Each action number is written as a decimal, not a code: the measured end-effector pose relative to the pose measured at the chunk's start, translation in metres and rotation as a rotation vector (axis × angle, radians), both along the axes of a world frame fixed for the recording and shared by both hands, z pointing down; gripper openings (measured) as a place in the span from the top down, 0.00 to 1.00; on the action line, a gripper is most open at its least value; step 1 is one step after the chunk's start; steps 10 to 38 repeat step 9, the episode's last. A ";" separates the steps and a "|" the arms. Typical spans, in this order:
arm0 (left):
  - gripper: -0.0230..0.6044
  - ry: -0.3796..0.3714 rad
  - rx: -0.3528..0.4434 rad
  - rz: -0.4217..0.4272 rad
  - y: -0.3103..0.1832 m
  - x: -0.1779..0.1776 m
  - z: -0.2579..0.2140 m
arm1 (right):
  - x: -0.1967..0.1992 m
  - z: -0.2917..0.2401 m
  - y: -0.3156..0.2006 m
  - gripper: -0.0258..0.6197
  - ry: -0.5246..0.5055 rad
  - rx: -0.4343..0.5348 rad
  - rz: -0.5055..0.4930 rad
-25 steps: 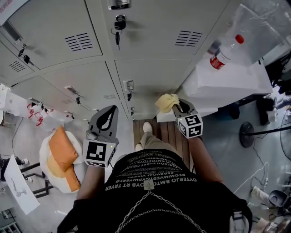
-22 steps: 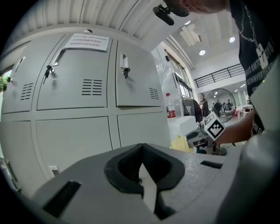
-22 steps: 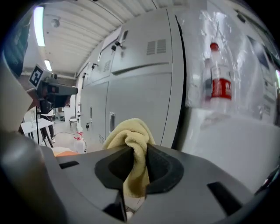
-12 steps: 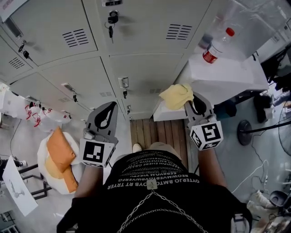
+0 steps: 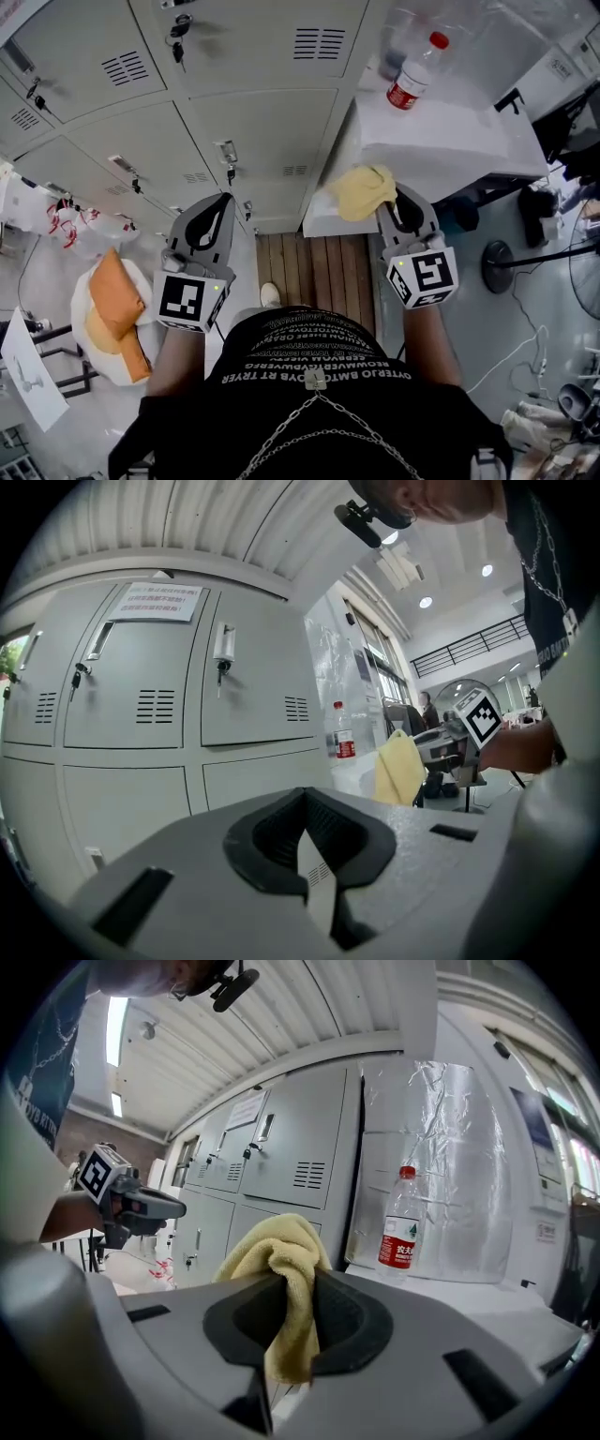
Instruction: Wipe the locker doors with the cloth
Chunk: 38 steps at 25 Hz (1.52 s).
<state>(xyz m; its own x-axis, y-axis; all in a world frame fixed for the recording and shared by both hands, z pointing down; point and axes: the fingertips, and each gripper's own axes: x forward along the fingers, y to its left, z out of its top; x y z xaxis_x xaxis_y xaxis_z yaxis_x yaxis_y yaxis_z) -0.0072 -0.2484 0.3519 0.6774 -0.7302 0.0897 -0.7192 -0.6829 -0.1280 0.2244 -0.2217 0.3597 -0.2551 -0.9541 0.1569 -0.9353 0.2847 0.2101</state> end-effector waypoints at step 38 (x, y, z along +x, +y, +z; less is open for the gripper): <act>0.96 0.024 -0.001 -0.011 0.053 0.038 -0.002 | 0.025 0.004 0.059 0.87 0.003 -0.010 -0.033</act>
